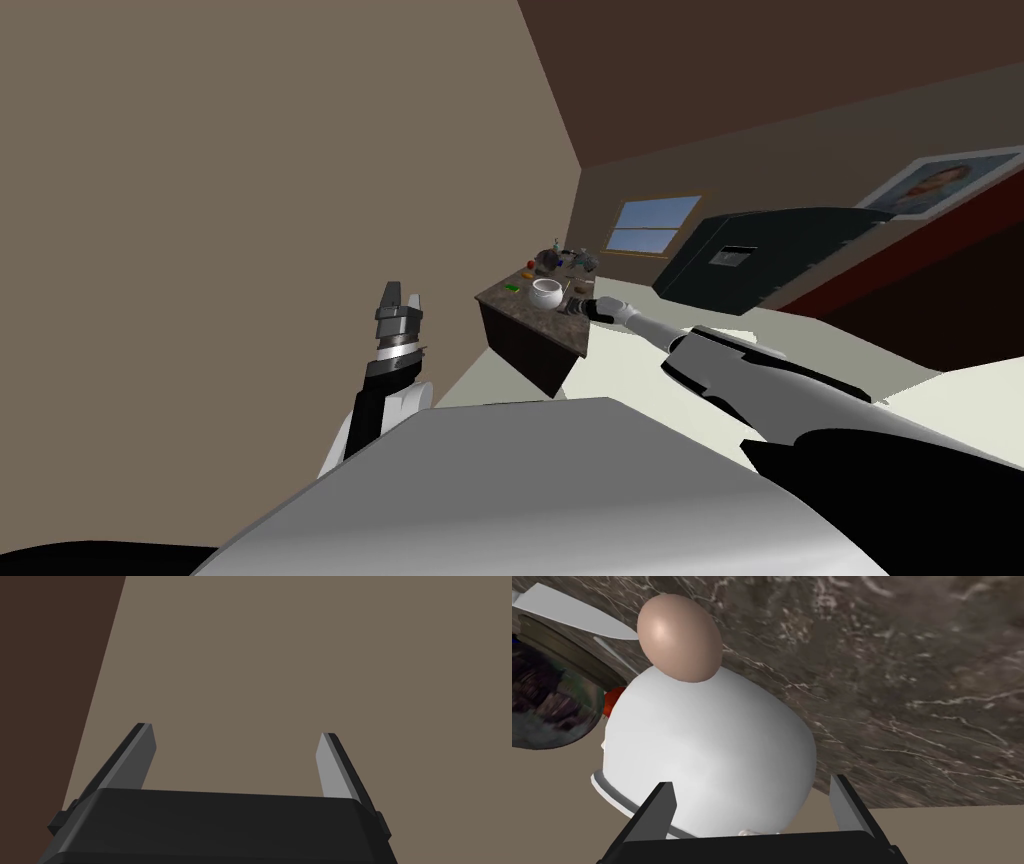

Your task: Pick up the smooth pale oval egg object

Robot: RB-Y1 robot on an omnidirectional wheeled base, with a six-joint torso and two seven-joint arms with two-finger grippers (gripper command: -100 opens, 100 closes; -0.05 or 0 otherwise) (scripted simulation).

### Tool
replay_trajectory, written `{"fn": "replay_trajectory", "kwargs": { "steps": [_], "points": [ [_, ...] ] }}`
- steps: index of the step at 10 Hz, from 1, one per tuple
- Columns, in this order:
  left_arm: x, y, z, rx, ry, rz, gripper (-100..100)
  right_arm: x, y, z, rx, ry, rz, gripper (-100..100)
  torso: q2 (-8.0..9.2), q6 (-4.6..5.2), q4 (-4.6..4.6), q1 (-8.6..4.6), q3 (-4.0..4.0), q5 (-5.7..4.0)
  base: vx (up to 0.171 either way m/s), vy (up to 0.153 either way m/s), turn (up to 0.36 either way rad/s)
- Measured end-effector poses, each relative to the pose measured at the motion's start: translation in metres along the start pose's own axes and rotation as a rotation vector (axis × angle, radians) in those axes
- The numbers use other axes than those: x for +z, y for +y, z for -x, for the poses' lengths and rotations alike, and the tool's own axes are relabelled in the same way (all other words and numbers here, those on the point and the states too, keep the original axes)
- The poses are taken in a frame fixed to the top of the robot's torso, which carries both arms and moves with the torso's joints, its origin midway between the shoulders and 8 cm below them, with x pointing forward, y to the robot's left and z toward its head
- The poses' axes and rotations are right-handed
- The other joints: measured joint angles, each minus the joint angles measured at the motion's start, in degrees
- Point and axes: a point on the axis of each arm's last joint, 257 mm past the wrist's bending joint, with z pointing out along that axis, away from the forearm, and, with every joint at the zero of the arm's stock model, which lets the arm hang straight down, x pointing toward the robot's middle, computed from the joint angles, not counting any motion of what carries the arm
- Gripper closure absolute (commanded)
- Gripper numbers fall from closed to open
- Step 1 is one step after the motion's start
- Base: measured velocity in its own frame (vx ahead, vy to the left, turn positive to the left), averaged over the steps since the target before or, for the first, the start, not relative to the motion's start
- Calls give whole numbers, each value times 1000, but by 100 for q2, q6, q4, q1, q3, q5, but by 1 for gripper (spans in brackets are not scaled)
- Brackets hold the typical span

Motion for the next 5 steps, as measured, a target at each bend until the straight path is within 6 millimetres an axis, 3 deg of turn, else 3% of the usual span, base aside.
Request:
{"fn": "replay_trajectory", "kwargs": {
  "steps": [2, 3, 5],
  "points": [
    [0, 0, 0, 0, 0, 0, 0, -17, -23, -40, -82, 112, -27, -100, -2, -3, 0, 4, -1, 2, 18, 38, 159],
    [0, 0, 0, 0, 0, 0, 0, -20, -30, -46, -96, 134, -38, -100, -3, -2, 0, 0, -2, 0, 8, 11, -2],
    [0, 0, 0, 0, 0, 0, 0, -26, -42, -70, -125, 189, -48, -100, -1, -3, 0, -5, -1, -1, 17, 26, 170]
  ]
}}
